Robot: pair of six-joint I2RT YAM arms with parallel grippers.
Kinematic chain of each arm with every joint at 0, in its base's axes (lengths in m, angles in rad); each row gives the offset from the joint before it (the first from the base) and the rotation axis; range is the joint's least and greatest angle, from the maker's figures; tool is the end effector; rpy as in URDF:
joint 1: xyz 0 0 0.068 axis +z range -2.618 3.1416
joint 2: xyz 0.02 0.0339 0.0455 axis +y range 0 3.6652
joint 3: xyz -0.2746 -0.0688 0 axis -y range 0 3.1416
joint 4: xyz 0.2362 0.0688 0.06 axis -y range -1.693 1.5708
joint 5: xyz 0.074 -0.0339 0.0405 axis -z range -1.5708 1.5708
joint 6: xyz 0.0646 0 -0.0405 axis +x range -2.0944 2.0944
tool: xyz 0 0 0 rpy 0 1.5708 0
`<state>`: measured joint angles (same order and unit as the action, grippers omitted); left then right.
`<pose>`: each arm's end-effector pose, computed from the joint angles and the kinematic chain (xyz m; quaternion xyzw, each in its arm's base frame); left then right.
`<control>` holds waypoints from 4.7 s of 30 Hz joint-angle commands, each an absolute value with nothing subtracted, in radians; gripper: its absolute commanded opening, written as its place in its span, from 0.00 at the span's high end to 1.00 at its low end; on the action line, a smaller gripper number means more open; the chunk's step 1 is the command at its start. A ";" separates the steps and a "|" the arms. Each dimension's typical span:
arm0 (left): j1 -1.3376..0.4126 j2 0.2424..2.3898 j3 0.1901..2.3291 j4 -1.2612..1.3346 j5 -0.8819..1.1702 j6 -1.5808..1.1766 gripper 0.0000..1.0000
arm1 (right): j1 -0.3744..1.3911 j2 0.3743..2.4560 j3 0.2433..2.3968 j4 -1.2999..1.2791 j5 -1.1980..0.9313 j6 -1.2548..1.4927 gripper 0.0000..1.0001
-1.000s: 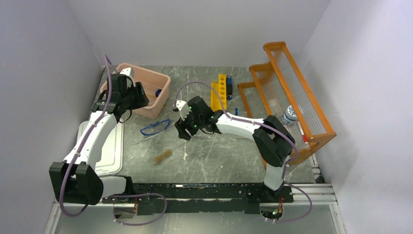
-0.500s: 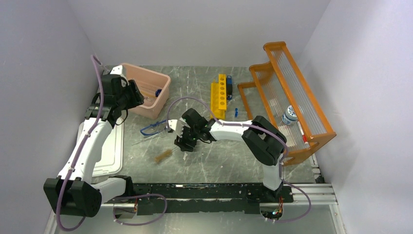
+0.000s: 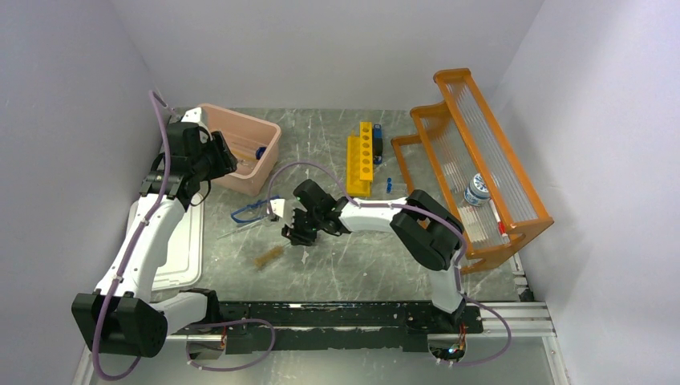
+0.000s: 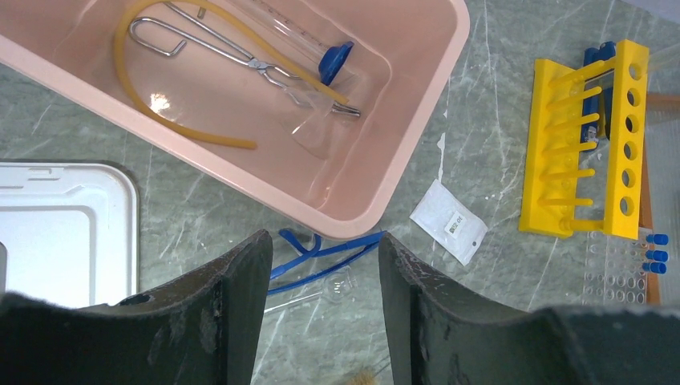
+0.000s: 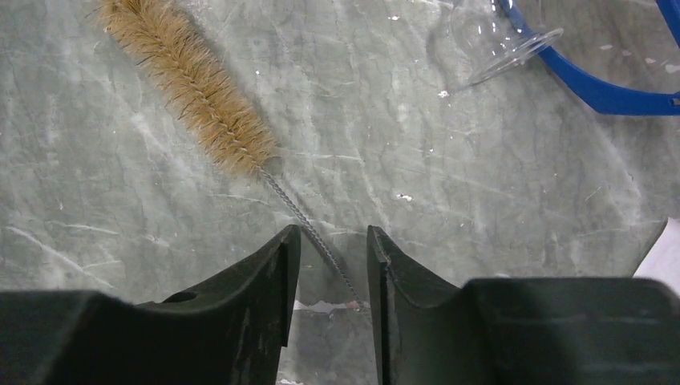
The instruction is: Organize the chemistry lab equipment
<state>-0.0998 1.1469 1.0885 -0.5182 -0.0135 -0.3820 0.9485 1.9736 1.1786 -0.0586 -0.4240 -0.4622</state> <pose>0.2613 -0.0253 0.3343 -0.1268 0.8698 -0.1080 0.4645 0.2251 0.3594 0.1394 -0.6497 0.6491 0.2738 0.2856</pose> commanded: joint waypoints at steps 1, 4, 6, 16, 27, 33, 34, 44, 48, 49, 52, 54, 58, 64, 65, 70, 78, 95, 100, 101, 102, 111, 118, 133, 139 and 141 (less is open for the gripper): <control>-0.098 1.132 1.119 -0.523 0.008 -0.384 0.44 | 0.959 2.001 1.186 -0.101 -0.413 -0.478 0.55; -0.098 1.135 1.122 -0.522 0.009 -0.380 0.44 | 0.960 1.977 1.188 -0.095 -0.383 -0.456 0.41; -0.098 1.136 1.117 -0.516 0.011 -0.381 0.44 | 0.959 1.986 1.201 -0.103 -0.370 -0.460 0.39; -0.098 1.141 1.121 -0.517 0.004 -0.373 0.44 | 0.961 2.052 1.256 -0.152 -0.427 -0.471 0.87; -0.102 1.138 1.122 -0.515 0.027 -0.378 0.44 | 0.912 1.908 1.190 -0.172 -0.497 -0.390 1.00; -0.113 1.137 1.114 -0.451 0.207 -0.394 0.40 | 0.815 1.750 1.083 -0.042 -0.571 -0.257 1.00; -0.113 1.137 1.112 -0.425 0.261 -0.399 0.39 | 0.798 1.726 1.068 -0.012 -0.579 -0.230 1.00; -0.120 1.157 1.124 -0.215 0.642 -0.437 0.22 | 0.639 1.558 0.961 0.424 -0.561 0.172 1.00; -0.122 1.175 1.099 -0.103 0.769 -0.484 0.23 | 0.598 1.552 0.978 0.550 -0.548 0.334 1.00; -0.125 1.178 1.079 -0.060 0.791 -0.515 0.22 | 0.592 1.558 0.991 0.573 -0.553 0.367 1.00; -0.151 1.190 1.035 0.069 0.803 -0.572 0.21 | 0.586 1.583 1.047 0.622 -0.555 0.446 1.00; -0.178 1.209 1.020 0.132 0.794 -0.609 0.21 | 0.586 1.604 1.084 0.651 -0.563 0.498 1.00; -0.221 1.259 1.003 0.252 0.747 -0.712 0.27 | 0.586 1.633 1.127 0.717 -0.572 0.592 1.00; -0.257 1.322 0.947 0.490 0.678 -0.902 0.38 | 0.586 1.674 1.166 0.748 -0.617 0.643 1.00; -0.262 1.334 0.943 0.523 0.681 -0.919 0.37 | 0.586 1.680 1.167 0.755 -0.620 0.651 1.00; -0.273 1.362 0.943 0.577 0.659 -0.917 0.39 | 0.585 1.707 1.182 0.761 -0.629 0.654 1.00; -0.273 1.385 0.973 0.535 0.605 -0.846 0.60 | 0.581 1.739 1.211 0.756 -0.652 0.646 1.00; -0.254 1.445 1.225 0.057 0.355 -0.583 0.95 | 0.525 1.687 1.210 0.674 -0.616 0.570 0.42; -0.166 1.490 1.297 -0.114 0.152 -0.642 0.95 | 0.513 1.653 1.225 0.508 -0.532 0.451 0.40; -0.139 1.503 1.304 -0.145 0.125 -0.672 0.95 | 0.512 1.650 1.229 0.477 -0.516 0.433 0.40; -0.107 1.517 1.307 -0.165 0.109 -0.700 0.95 | 0.511 1.648 1.236 0.445 -0.498 0.406 0.40; -0.011 1.710 1.371 -0.182 0.054 -0.807 0.95 | 0.511 1.649 1.250 0.309 -0.380 0.268 0.39; -0.020 1.882 1.407 -0.107 -0.077 -0.829 0.95 | 0.505 1.663 1.259 0.296 -0.335 0.216 0.39; -0.025 2.024 1.529 -0.139 -0.067 -0.762 0.64 | 0.501 1.694 1.283 0.290 -0.328 0.174 0.38; -0.025 1.954 1.507 -0.157 -0.037 -0.693 0.60 | 0.500 1.703 1.282 0.290 -0.335 0.176 0.39; -0.024 1.923 1.511 -0.177 -0.004 -0.663 0.59 | 0.501 1.704 1.274 0.293 -0.336 0.176 0.39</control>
<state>-0.0174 2.0186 1.4971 -0.1650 -0.0418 -0.7372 0.5068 1.6859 1.2575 0.2787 -0.3321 0.1932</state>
